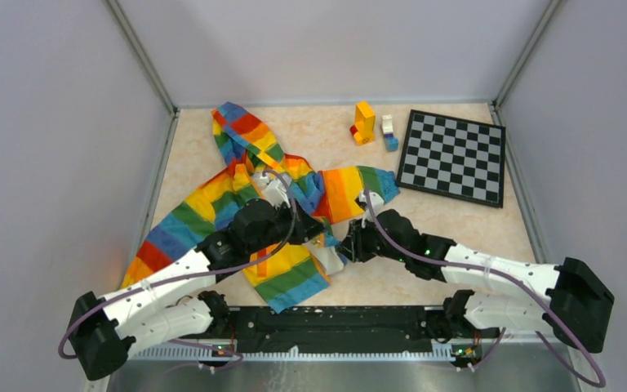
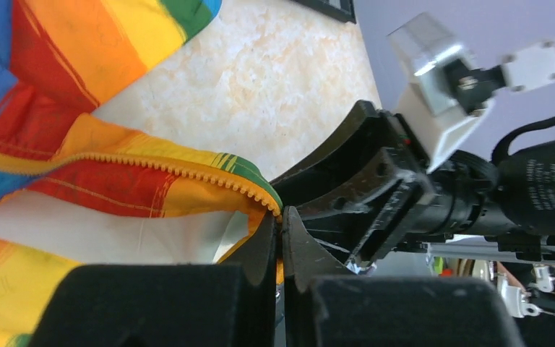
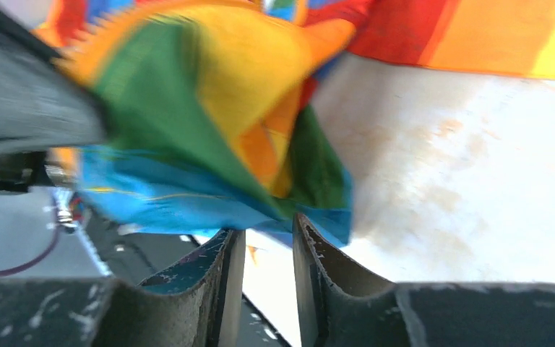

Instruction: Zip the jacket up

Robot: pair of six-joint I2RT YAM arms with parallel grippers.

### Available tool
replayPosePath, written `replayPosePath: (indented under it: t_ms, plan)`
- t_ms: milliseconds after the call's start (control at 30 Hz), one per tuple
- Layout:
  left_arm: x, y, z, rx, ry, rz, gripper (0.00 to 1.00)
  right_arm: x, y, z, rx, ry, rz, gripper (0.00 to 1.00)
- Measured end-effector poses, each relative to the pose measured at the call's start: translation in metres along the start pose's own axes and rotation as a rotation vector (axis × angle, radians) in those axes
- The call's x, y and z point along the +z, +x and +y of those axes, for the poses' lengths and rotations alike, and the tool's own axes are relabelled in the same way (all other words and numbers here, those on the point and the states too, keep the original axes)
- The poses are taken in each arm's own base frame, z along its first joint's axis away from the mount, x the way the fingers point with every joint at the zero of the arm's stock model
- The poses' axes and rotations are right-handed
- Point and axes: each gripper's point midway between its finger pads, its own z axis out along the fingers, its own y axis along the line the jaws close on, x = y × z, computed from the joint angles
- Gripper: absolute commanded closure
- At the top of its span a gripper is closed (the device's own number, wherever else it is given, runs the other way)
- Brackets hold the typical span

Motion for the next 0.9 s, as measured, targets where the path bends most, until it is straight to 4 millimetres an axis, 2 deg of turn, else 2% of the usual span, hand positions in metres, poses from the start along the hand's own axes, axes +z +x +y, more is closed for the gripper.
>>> replayPosePath:
  t_ms: [100,167,300,400,467,567,700,767,900]
  plan:
    - [-0.002,-0.007,-0.006,0.051,0.031,-0.032,1.0,0.0,0.006,-0.016,-0.03,0.068,0.018,0.63]
    - [-0.003,-0.013,-0.009,0.1,0.052,-0.059,1.0,-0.003,0.008,-0.016,-0.052,0.065,0.027,0.56]
    - [-0.006,-0.019,-0.008,0.167,0.065,-0.106,1.0,-0.018,-0.003,-0.005,-0.092,0.014,-0.004,0.41]
    - [-0.006,-0.023,-0.006,0.2,0.057,-0.132,1.0,-0.032,-0.021,0.009,-0.121,-0.025,-0.044,0.36]
    - [-0.006,-0.027,-0.003,0.214,0.041,-0.154,1.0,-0.039,-0.033,0.017,-0.136,-0.04,-0.071,0.37]
    - [-0.004,-0.032,0.001,0.216,0.015,-0.177,1.0,-0.045,-0.052,0.03,-0.148,-0.064,-0.109,0.51]
    - [0.001,-0.036,0.007,0.208,-0.03,-0.181,1.0,-0.044,-0.062,0.045,-0.137,-0.117,-0.128,0.63]
    - [0.003,-0.038,0.008,0.199,-0.05,-0.179,1.0,-0.037,-0.063,0.049,-0.131,-0.135,-0.124,0.63]
    - [0.005,-0.038,0.008,0.183,-0.06,-0.172,1.0,-0.018,-0.062,0.049,-0.121,-0.132,-0.116,0.57]
